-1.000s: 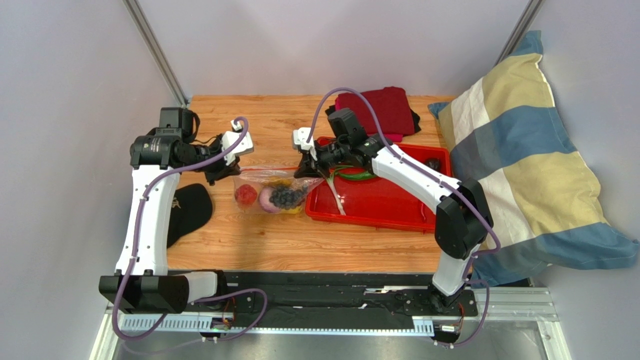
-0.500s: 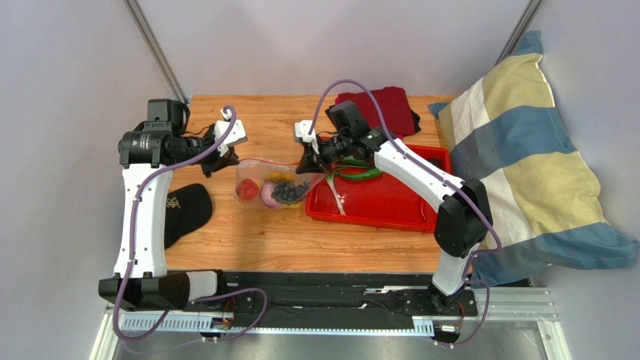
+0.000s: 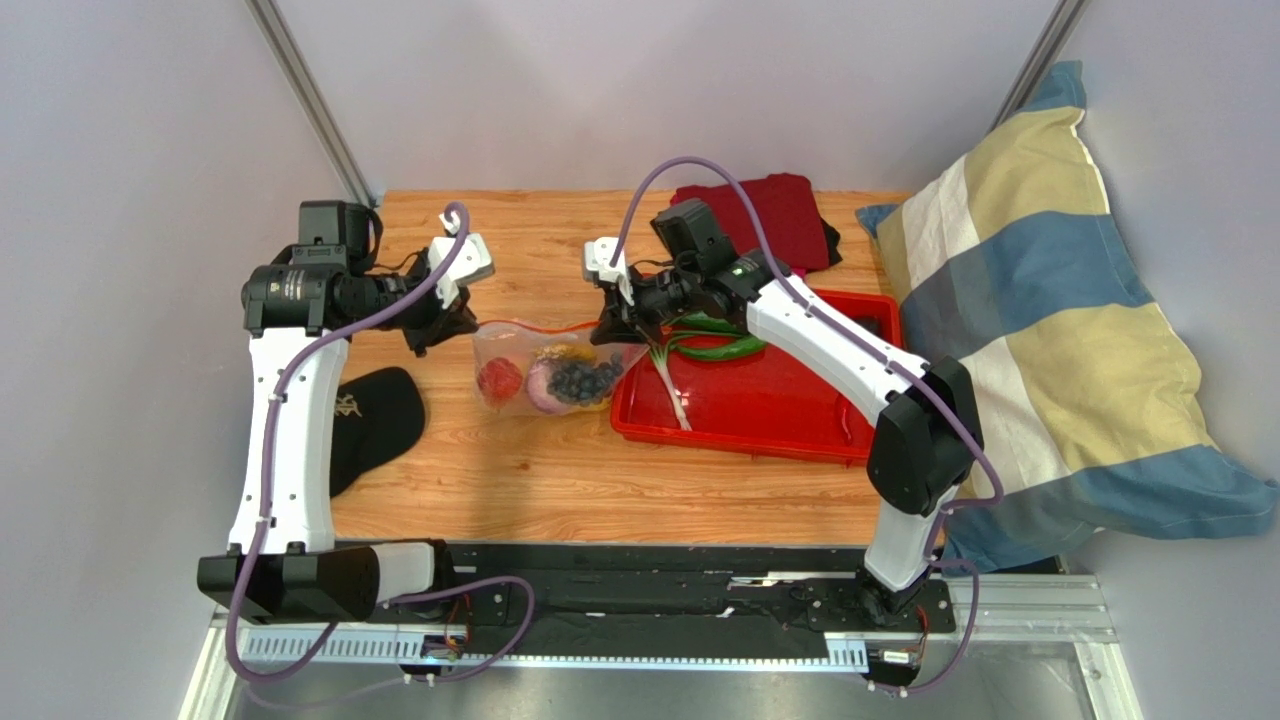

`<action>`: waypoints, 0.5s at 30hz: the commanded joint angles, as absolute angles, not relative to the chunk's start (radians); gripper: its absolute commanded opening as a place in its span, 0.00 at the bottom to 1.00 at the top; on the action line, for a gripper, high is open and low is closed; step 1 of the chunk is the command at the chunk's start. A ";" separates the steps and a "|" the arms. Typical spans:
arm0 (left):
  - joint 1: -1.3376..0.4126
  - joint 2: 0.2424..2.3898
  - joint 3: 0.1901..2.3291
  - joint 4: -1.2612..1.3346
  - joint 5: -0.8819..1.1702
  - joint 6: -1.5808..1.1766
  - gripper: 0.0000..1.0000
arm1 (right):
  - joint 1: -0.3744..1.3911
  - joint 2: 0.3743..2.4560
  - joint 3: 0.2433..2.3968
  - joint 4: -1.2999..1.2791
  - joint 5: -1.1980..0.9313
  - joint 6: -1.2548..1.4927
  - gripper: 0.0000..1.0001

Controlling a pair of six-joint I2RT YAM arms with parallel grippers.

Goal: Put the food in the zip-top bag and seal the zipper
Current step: Zip the zipper food storage bag at the center of the board, then place the zipper food storage bag at the center of the board.

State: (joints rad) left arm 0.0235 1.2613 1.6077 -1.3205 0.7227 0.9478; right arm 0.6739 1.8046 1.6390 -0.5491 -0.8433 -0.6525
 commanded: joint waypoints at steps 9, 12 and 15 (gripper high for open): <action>0.064 1.215 1.448 -0.938 0.688 0.548 0.35 | 0.680 1.908 1.781 -0.404 -0.813 -0.385 0.00; 0.093 1.219 1.439 -0.817 0.631 0.407 0.61 | 0.678 1.977 1.874 -0.331 -0.729 -0.316 0.00; 0.143 1.255 1.486 -0.763 0.620 0.302 0.84 | 0.680 2.072 2.011 -0.282 -0.651 -0.246 0.00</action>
State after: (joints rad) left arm 0.0914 1.2453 1.4349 -0.9493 0.6621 0.5175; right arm 0.6750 1.9923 1.8324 -0.4515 -0.7666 -0.3965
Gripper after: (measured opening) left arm 0.760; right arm 0.012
